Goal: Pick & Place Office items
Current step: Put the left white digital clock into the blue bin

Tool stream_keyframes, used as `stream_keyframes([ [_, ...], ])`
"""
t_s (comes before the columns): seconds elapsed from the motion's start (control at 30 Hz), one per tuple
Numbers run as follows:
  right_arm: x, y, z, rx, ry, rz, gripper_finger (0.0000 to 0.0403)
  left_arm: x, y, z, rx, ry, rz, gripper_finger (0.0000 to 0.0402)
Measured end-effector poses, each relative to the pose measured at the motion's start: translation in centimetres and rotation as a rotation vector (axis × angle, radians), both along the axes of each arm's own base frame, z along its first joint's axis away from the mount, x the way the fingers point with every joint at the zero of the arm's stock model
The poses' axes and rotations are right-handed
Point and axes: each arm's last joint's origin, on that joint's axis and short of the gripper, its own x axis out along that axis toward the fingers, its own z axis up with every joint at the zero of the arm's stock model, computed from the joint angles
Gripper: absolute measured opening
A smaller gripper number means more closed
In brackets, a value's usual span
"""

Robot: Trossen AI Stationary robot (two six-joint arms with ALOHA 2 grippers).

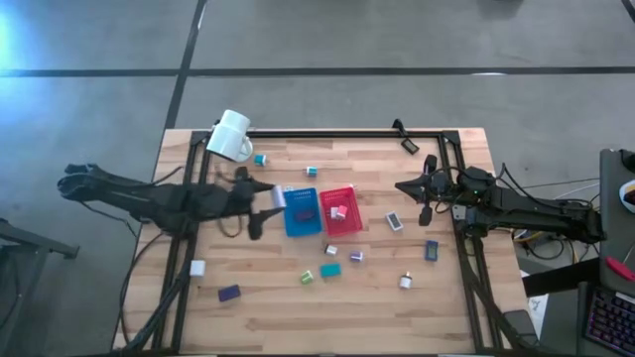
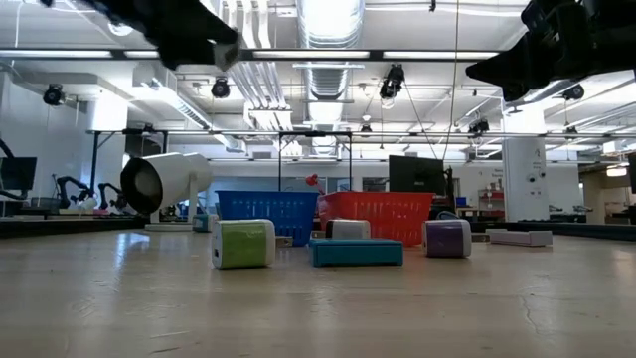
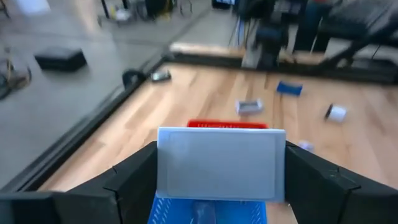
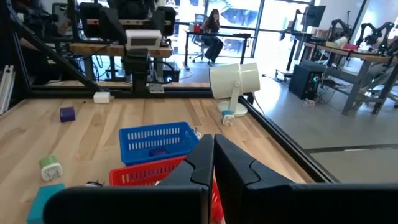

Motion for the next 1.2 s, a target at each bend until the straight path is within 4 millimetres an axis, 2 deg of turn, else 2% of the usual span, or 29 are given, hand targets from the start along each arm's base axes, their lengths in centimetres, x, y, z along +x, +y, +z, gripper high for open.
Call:
stream_keyframes([
  [0.1,0.0,0.0,0.0,0.001,0.001,0.0,0.0008,2.9,1.0,-0.7,-0.008,0.152,0.006,0.0287],
  [0.27,0.0,0.0,-0.2,0.006,0.024,0.0,0.0008,7.2,2.3,-4.1,-0.058,0.381,-0.035,0.0287],
  [0.4,0.0,0.0,-0.4,0.005,0.034,0.0,0.0008,9.7,2.5,-7.2,-0.07,0.516,-0.072,0.0287],
  [0.53,0.0,0.0,-0.4,0.005,0.035,0.0,0.0008,11.4,2.6,-9.1,-0.065,0.623,-0.076,0.0287],
  [0.77,0.0,0.0,-0.4,0.017,0.032,-0.001,0.0008,12.6,2.9,-10.5,-0.071,0.729,-0.066,0.0287],
  [1.13,0.0,0.0,-0.4,0.034,0.031,-0.002,0.0008,12.6,3.2,-10.5,-0.078,0.729,-0.053,0.0287],
  [1.2,0.0,0.0,-0.5,0.04,0.037,-0.002,0.0008,12.5,3.2,-10.5,-0.08,0.728,-0.051,0.03],
])
